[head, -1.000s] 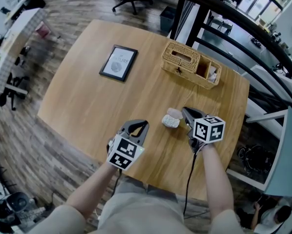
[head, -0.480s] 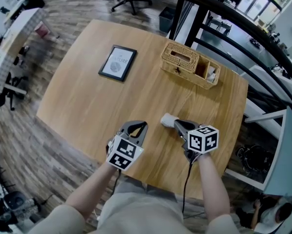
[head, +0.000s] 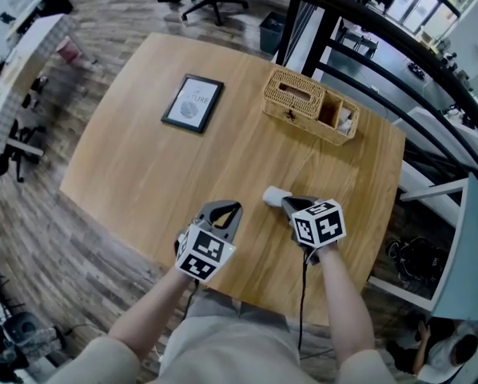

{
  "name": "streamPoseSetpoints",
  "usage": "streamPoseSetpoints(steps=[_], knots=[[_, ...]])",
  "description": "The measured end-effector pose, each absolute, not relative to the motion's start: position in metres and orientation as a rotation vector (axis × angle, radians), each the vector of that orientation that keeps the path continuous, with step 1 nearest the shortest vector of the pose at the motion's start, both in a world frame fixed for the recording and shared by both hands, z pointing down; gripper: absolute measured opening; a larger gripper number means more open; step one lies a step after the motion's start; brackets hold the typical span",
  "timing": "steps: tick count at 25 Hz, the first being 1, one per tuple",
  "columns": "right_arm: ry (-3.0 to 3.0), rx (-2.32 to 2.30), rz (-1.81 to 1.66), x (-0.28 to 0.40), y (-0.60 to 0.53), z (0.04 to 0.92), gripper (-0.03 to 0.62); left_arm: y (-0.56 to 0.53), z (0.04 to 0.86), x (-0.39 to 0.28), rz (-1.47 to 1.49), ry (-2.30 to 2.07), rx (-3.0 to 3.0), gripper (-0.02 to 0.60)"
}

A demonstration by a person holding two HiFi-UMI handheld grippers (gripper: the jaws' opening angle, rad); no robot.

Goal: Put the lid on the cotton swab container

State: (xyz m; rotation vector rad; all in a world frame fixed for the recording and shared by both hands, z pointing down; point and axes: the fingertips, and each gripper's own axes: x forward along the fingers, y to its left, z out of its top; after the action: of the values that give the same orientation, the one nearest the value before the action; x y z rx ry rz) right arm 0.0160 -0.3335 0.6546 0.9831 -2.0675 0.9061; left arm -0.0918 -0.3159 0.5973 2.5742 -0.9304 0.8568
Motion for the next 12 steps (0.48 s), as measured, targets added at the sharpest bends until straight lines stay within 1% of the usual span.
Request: streamPoseSetpoints(steps=[7,12], knots=[[-2.115,1.047,0.938,0.02,-0.324,0.651,0.026,-0.302,0.58,-0.086,0.844,-0.916,2.6,0.023],[-2.152,1.107,0.849,0.02,-0.311,0.619,0.026,-0.301,0.548,-0.09,0.828,-0.954,2.645,0.023]])
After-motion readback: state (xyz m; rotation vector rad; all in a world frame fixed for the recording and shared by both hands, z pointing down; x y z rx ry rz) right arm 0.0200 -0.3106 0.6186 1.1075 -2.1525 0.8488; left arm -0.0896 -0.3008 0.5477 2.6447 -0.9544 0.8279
